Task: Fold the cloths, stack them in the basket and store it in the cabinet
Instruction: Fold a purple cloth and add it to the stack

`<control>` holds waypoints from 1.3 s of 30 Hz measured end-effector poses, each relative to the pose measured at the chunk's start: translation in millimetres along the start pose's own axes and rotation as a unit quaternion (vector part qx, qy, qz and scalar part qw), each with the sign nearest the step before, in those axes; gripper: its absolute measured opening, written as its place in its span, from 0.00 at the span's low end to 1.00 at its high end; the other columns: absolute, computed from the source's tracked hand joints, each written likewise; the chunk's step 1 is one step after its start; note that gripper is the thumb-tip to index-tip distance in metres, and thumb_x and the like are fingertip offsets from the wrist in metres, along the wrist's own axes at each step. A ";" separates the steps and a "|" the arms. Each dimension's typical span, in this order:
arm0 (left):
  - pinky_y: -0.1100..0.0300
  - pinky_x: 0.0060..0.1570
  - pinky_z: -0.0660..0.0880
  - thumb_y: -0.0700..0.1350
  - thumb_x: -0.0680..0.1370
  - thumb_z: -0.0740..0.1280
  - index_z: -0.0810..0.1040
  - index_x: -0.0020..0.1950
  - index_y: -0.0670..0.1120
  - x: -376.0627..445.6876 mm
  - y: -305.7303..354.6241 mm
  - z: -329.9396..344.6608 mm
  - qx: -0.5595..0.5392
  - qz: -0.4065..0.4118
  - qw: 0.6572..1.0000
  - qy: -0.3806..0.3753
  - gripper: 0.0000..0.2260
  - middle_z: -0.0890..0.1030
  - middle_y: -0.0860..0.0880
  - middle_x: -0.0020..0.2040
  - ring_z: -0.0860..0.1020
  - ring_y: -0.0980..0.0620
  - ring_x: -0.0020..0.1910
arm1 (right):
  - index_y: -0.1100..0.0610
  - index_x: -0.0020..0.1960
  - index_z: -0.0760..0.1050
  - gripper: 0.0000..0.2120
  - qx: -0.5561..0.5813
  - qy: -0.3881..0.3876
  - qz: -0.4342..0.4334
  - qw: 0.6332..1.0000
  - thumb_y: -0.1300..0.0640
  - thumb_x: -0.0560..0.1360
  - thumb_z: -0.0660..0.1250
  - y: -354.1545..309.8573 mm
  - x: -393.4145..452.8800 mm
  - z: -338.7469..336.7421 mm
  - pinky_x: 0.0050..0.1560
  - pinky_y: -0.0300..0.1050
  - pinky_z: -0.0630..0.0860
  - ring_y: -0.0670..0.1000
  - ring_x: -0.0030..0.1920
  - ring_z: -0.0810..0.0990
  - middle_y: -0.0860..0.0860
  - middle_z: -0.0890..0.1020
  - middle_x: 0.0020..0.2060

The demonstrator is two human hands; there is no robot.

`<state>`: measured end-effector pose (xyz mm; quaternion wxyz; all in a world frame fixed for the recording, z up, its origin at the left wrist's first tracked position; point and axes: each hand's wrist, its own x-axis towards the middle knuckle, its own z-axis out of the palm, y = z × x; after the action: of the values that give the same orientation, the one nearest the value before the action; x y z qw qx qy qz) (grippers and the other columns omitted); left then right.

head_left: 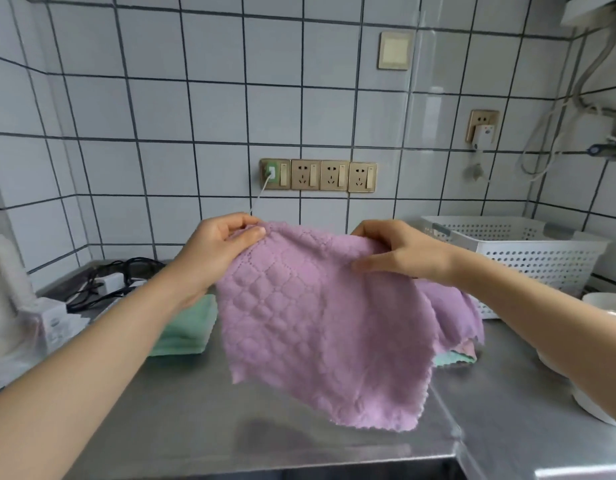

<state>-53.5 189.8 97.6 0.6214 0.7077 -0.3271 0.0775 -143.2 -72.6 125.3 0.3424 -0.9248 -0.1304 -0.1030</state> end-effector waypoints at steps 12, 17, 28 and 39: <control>0.62 0.37 0.78 0.55 0.54 0.81 0.83 0.48 0.41 -12.6 -29.5 -63.1 0.125 -0.192 0.952 -0.201 0.28 0.85 0.45 0.42 0.83 0.48 0.40 | 0.52 0.38 0.79 0.05 -0.055 -0.208 0.098 0.972 0.56 0.71 0.73 12.8 15.6 23.6 0.44 0.43 0.76 0.48 0.39 0.80 0.48 0.82 0.37; 0.60 0.30 0.76 0.42 0.71 0.75 0.79 0.44 0.41 9.6 -60.2 -61.8 0.260 -0.189 0.942 -0.097 0.08 0.73 0.48 0.37 0.75 0.50 0.31 | 0.55 0.33 0.67 0.15 -0.261 -0.033 0.057 0.963 0.57 0.72 0.71 39.0 42.0 36.3 0.35 0.45 0.62 0.51 0.35 0.67 0.50 0.70 0.31; 0.62 0.46 0.73 0.32 0.72 0.69 0.81 0.46 0.40 10.1 -80.7 -41.9 0.247 0.088 0.950 0.171 0.06 0.80 0.47 0.45 0.78 0.52 0.44 | 0.61 0.49 0.79 0.05 -0.236 0.304 -0.136 0.913 0.66 0.73 0.68 60.9 33.3 59.7 0.42 0.51 0.75 0.55 0.44 0.75 0.54 0.76 0.45; 0.69 0.55 0.69 0.28 0.68 0.69 0.76 0.43 0.62 -127.5 -199.1 -43.5 0.311 -0.003 0.940 -0.141 0.26 0.79 0.58 0.49 0.76 0.64 0.51 | 0.53 0.52 0.76 0.14 -0.259 -0.017 -0.115 0.959 0.65 0.69 0.62 156.8 -61.4 163.0 0.48 0.45 0.76 0.52 0.47 0.77 0.48 0.74 0.49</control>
<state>-27.9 279.7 -123.9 0.3182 0.8702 -0.3689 0.0726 -135.8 -90.3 -108.3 0.0747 -0.9621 -0.2110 -0.1559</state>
